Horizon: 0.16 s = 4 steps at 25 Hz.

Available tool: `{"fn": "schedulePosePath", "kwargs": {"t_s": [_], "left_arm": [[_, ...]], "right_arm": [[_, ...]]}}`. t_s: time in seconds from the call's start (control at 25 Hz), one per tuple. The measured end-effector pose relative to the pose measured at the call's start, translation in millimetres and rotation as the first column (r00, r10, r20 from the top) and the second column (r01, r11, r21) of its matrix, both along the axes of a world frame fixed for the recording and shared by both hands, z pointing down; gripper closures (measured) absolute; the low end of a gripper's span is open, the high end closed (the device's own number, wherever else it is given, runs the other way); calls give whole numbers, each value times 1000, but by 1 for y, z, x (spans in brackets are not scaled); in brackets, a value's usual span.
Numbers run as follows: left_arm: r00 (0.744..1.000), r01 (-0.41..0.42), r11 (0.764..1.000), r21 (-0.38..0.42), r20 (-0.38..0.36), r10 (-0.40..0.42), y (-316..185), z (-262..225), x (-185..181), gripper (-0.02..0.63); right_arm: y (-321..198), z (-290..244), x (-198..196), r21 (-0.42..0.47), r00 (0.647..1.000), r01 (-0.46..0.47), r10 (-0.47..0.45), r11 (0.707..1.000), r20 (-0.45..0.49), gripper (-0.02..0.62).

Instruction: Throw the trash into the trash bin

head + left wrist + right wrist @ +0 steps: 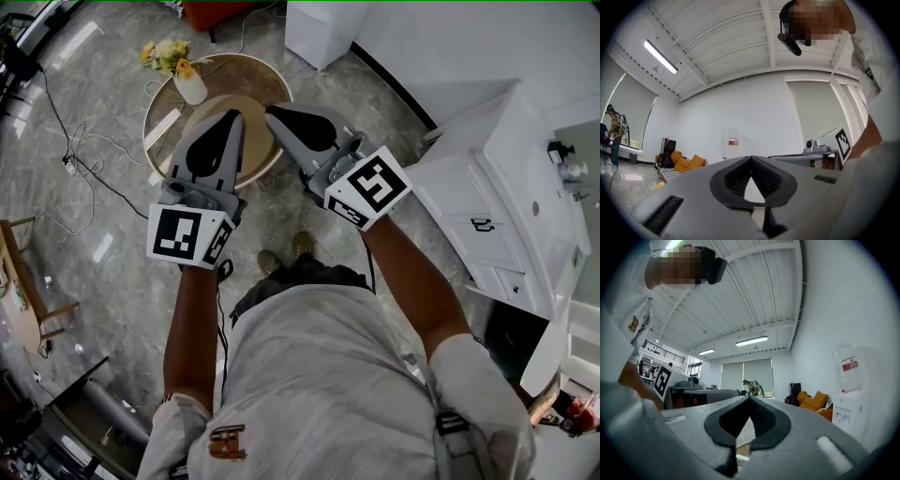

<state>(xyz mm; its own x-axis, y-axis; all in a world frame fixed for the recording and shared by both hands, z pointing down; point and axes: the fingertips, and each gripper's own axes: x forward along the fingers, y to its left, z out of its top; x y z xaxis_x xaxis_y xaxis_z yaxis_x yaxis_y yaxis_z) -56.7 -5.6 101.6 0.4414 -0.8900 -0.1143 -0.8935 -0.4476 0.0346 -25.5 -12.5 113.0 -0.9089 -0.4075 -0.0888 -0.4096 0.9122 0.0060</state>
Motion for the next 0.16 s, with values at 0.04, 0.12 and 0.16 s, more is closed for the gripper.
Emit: {"fn": "schedulePosePath", "kwargs": {"t_s": [0.04, 0.12, 0.16], "left_arm": [[1000, -1, 1000, -1, -1, 1, 0, 1, 0, 607], [1000, -2, 1000, -3, 0, 2, 1, 2, 0, 607], [1000, -3, 1000, -4, 1, 3, 1, 2, 0, 607]], "right_arm": [[0, 1, 0, 0, 1000, 0, 0, 1000, -1, 595], [1, 2, 0, 1, 1000, -1, 1, 1000, -2, 595], [1, 2, 0, 2, 1000, -1, 1, 1000, -3, 595]]}}
